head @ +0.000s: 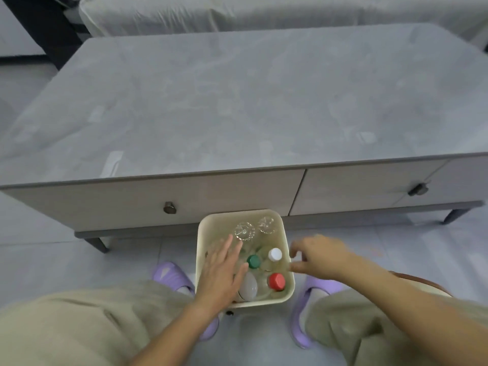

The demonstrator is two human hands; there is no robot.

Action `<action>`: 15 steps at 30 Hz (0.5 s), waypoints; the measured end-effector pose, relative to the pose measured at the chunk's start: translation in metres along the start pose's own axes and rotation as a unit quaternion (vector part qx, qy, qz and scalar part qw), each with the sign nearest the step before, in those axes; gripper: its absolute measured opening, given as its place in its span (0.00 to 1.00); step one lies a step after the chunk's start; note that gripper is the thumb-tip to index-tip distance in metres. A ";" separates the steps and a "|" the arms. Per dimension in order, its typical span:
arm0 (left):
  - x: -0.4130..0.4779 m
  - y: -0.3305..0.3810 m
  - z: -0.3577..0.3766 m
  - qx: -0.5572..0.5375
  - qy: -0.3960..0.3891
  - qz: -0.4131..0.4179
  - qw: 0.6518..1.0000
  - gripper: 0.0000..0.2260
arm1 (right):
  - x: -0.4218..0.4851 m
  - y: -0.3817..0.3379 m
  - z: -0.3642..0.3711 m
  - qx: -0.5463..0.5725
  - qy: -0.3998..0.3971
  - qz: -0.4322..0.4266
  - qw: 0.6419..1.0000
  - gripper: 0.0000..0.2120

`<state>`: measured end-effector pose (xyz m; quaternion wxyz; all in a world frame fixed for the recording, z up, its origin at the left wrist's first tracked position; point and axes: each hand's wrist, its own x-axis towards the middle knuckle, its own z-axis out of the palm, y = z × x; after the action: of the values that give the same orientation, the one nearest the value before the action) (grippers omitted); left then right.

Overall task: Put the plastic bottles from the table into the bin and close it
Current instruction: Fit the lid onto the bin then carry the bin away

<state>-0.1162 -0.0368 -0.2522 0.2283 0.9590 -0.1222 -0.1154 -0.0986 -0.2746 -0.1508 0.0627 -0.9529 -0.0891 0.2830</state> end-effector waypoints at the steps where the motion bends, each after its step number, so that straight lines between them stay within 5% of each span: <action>1: -0.009 0.001 0.005 0.003 0.001 -0.019 1.000 0.33 | -0.003 -0.011 0.014 -0.017 -0.017 -0.014 1.000 0.19; 8: -0.043 -0.018 0.014 -0.015 -0.032 -0.103 0.994 0.33 | 0.014 -0.035 0.067 0.006 -0.021 0.015 1.000 0.10; 11: -0.045 -0.022 0.008 -0.025 -0.010 -0.114 0.993 0.33 | 0.012 -0.026 0.046 -0.002 -0.040 -0.008 0.999 0.18; 15: -0.037 -0.025 -0.002 -0.136 -0.007 -0.241 0.961 0.31 | -0.006 0.014 -0.011 0.049 0.053 0.048 0.996 0.28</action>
<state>-0.1459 -0.0037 -0.2562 0.3216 0.9189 0.1274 -0.1895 -0.0959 -0.2905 -0.1407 0.1001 -0.9655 -0.0262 0.2390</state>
